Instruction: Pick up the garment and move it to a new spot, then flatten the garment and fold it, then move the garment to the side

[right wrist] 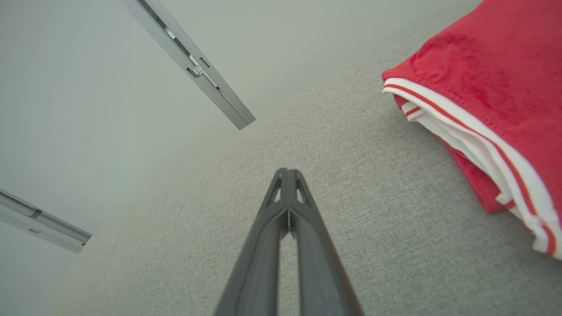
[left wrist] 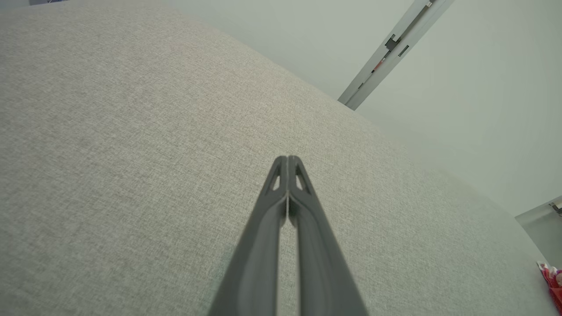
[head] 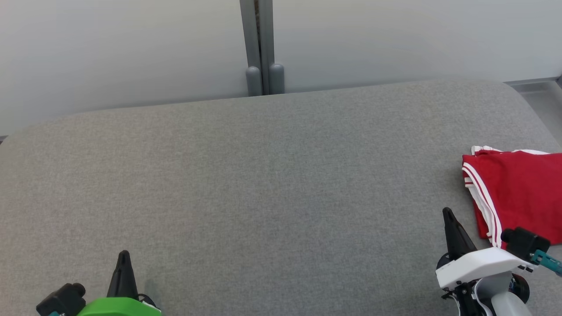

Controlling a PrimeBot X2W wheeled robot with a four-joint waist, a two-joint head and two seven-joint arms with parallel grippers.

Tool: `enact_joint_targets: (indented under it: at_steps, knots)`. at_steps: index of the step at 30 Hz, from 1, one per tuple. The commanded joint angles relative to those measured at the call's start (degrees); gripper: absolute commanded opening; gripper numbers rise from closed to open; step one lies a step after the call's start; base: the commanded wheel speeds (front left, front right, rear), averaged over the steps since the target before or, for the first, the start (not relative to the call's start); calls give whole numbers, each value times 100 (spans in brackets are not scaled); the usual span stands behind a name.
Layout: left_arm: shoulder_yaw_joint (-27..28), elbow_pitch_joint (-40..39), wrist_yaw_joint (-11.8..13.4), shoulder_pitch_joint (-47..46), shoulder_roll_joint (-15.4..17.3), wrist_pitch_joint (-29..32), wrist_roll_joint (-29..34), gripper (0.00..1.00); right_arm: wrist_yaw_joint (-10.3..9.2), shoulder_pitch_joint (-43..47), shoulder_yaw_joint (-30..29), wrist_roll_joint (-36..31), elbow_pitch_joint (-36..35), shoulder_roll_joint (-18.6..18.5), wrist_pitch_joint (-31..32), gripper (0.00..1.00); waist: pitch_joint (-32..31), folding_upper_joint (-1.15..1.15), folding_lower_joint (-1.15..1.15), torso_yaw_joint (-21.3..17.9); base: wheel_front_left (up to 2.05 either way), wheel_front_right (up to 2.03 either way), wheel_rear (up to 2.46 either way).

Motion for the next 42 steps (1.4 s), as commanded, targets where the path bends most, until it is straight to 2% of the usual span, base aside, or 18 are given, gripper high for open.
enact_joint_targets:
  at_steps: [1, 20, 42]
  knots:
    - [30, -91, -29, -184, 31, 40, -212, 0, -2, -58, -31, 217, -122, -35, 40, 0, 1, 0, 0, -1, 0, 0, 0]
    - [123, -168, -76, -374, 41, 425, -1695, 0, -3, -33, -140, 1663, -294, -47, 428, 0, 15, 0, 0, -10, 0, 0, 0]
    - [206, -233, -118, -556, 52, 798, -3088, 0, -4, -5, -240, 3025, -452, -57, 791, 0, 32, 0, 0, -20, 0, 0, 0]
